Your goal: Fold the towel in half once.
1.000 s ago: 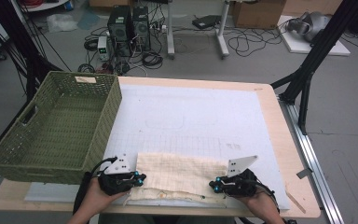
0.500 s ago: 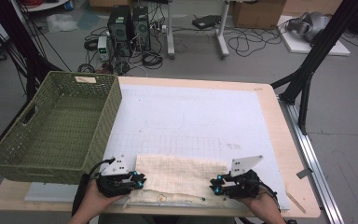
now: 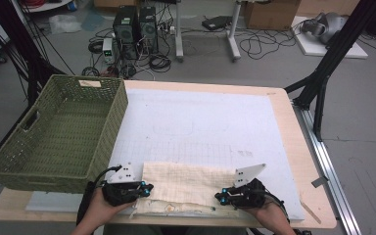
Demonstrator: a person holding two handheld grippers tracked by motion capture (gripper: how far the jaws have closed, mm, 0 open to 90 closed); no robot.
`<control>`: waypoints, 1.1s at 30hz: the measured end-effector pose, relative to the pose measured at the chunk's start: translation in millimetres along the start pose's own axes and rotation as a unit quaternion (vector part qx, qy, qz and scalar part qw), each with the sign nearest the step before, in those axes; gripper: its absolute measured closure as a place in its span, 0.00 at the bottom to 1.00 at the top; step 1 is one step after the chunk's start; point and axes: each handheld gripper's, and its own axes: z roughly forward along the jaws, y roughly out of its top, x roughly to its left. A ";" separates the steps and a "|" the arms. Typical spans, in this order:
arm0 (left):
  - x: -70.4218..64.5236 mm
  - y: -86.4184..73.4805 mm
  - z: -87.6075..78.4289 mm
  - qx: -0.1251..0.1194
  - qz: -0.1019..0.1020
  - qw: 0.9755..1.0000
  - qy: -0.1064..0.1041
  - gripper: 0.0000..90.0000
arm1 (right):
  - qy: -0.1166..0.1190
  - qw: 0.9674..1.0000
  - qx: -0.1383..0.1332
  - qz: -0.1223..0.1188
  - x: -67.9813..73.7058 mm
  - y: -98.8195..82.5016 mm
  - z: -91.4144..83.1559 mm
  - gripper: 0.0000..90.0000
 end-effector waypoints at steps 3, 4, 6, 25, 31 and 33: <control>3.6 2.3 -6.0 -0.012 -0.007 1.000 0.003 1.00 | 0.000 1.000 -0.019 0.004 -1.8 1.2 -5.7 0.99; 4.3 3.0 -7.5 -0.015 -0.009 1.000 0.004 0.99 | -0.002 1.000 -0.026 0.005 -2.4 1.7 -7.7 0.99; 4.7 5.1 -10.9 -0.021 -0.012 1.000 0.001 0.99 | -0.003 0.999 -0.037 0.004 -2.9 2.9 -11.8 0.99; -13.8 -5.6 -6.0 0.004 0.005 1.000 -0.024 0.93 | 0.025 1.000 -0.005 0.012 9.4 -9.8 -9.2 0.90; 1.4 13.0 -11.7 -0.043 -0.002 0.999 0.028 0.79 | -0.032 0.998 -0.056 0.020 -6.9 7.5 -32.5 0.78; 7.6 16.6 -8.1 -0.056 -0.012 0.997 0.051 0.78 | -0.050 0.996 -0.060 0.037 -17.6 9.2 -35.5 0.76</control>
